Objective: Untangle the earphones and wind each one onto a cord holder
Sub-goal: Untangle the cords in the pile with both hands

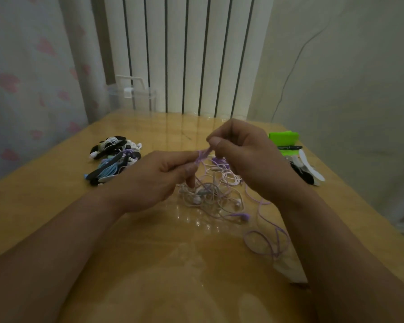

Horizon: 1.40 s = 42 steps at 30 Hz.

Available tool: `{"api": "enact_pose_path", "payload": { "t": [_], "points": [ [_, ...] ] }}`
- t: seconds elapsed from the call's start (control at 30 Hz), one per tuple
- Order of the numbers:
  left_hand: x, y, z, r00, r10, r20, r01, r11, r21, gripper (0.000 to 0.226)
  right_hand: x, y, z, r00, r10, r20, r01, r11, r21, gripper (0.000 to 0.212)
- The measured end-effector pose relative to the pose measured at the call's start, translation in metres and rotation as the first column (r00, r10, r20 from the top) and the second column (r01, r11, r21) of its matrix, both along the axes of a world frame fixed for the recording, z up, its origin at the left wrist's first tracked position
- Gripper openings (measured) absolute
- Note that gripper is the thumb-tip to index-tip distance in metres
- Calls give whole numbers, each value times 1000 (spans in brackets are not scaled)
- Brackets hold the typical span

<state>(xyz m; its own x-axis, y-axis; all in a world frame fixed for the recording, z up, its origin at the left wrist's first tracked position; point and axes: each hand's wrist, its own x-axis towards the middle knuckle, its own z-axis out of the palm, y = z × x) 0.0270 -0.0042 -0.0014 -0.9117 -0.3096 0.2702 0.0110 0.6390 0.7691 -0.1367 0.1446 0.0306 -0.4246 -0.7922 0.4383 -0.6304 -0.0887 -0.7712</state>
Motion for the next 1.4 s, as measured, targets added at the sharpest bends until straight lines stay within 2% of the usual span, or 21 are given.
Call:
{"api": "enact_pose_path", "payload": {
  "t": [0.1, 0.23, 0.33, 0.43, 0.53, 0.67, 0.87, 0.93, 0.97, 1.03, 1.1, 1.2, 1.3, 1.4],
  "points": [
    [1, 7, 3, 981, -195, 16, 190, 967, 170, 34, -7, 1, -2, 981, 85, 175, -75, 995, -63, 7],
    [2, 8, 4, 941, -333, -67, 327, 833, 445, 36, -9, -6, -10, 918, 190, 347, -172, 982, -82, 8],
    [0, 7, 4, 950, -253, -184, 313, 791, 525, 37, -4, -11, -17, 905, 197, 376, -190, 980, -55, 14],
    [-3, -2, 4, 947, 3, -322, 185, 813, 552, 40, 4, -16, -24, 986, 54, 155, -67, 994, 81, 21],
    [-2, -9, 3, 913, 211, -349, -53, 910, 412, 37, 17, -22, -29, 998, 27, -64, -13, 979, 202, 22],
    [-4, -10, -1, 883, 314, -348, -266, 947, 179, 36, 30, -22, -30, 985, 56, -163, -21, 978, 207, 22],
    [-3, -5, -5, 955, 169, -243, -205, 970, -131, 39, 15, -11, -17, 976, -25, -215, 52, 991, 122, 16],
    [-1, -4, -3, 979, 108, -176, -138, 975, -174, 27, 11, -8, -10, 991, -23, -133, 34, 996, 81, 8],
    [0, -3, -2, 987, 81, -140, -105, 980, -172, 20, 9, -5, -6, 999, 10, -43, -8, 999, 51, 4],
    [1, 0, 0, 999, 11, -46, -17, 991, -132, 19, 6, -2, -1, 983, 95, 157, -92, 995, -24, 11],
    [1, 3, -1, 996, -87, 32, 88, 995, -44, 28, 3, -1, 2, 944, 146, 297, -124, 988, -89, 19],
    [0, 8, 1, 976, -208, -57, 216, 943, 253, 34, -3, -3, -1, 900, 187, 393, -149, 981, -126, 19],
    [-1, 5, 4, 953, -210, -220, 293, 826, 482, 36, -3, -7, -9, 918, 153, 366, -142, 988, -55, 14],
    [-3, -4, 3, 938, -75, -338, 274, 758, 592, 38, 8, -13, -20, 995, 19, 103, -30, 994, 103, 18]
  ]
}}
